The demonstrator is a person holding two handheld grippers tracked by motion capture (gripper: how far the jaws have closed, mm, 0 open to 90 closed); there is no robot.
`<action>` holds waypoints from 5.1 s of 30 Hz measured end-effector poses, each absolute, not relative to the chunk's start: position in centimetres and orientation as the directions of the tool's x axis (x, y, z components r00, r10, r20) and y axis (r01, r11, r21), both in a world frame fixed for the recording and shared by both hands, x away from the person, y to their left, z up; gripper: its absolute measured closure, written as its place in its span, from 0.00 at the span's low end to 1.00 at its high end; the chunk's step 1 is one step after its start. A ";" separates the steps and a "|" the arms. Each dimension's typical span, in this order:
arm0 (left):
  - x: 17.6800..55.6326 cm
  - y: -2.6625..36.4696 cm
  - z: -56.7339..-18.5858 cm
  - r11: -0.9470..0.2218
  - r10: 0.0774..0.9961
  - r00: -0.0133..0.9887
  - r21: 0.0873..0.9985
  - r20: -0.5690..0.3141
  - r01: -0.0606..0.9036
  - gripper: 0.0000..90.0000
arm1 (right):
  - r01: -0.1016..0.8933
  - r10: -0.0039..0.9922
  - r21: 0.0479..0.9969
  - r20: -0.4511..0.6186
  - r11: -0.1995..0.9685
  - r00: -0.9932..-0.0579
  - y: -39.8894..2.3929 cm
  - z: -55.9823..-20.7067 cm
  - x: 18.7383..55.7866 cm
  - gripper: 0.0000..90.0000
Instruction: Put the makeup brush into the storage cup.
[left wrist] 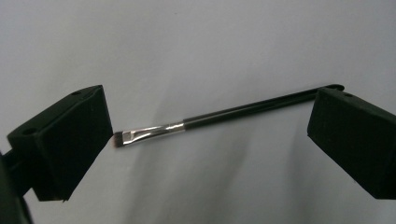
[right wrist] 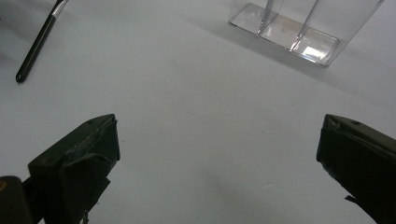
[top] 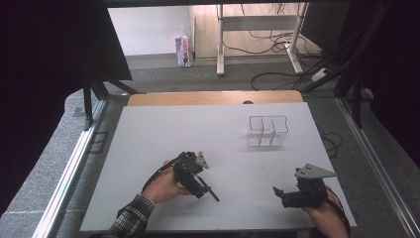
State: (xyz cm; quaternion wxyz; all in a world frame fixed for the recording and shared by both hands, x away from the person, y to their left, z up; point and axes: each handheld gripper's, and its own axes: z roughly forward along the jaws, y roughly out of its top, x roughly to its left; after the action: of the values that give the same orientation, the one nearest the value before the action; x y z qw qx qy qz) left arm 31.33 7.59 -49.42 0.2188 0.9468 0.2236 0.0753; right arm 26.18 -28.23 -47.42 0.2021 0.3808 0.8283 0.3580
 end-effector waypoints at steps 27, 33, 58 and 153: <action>32.0 5.8 -51.3 -0.865 0.358 0.933 0.362 -0.040 0.347 0.38 | 0.490 0.756 0.729 -0.059 0.479 -0.651 -28.0 -47.7 26.1 0.00; 31.4 5.7 -50.7 -0.898 0.299 0.954 0.328 -0.032 0.293 0.76 | 0.489 0.753 0.726 -0.061 0.484 -0.655 -28.0 -47.7 26.1 0.00; 30.8 8.2 -48.8 -0.818 0.358 0.931 0.456 -0.075 0.352 0.94 | 0.501 0.750 0.722 -0.037 0.477 -0.661 -27.9 -47.7 26.0 0.01; 24.3 11.4 -47.5 -0.700 0.364 0.931 0.655 -0.017 0.286 0.94 | 0.352 0.503 0.692 -0.018 0.630 -0.864 -20.8 -45.2 27.0 0.01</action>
State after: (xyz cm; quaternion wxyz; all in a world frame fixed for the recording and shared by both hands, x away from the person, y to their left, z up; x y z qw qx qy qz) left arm 24.30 11.36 -47.48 0.3447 0.9202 0.1766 0.0571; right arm 27.00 -20.81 -45.21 0.1054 0.2383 0.8966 0.3580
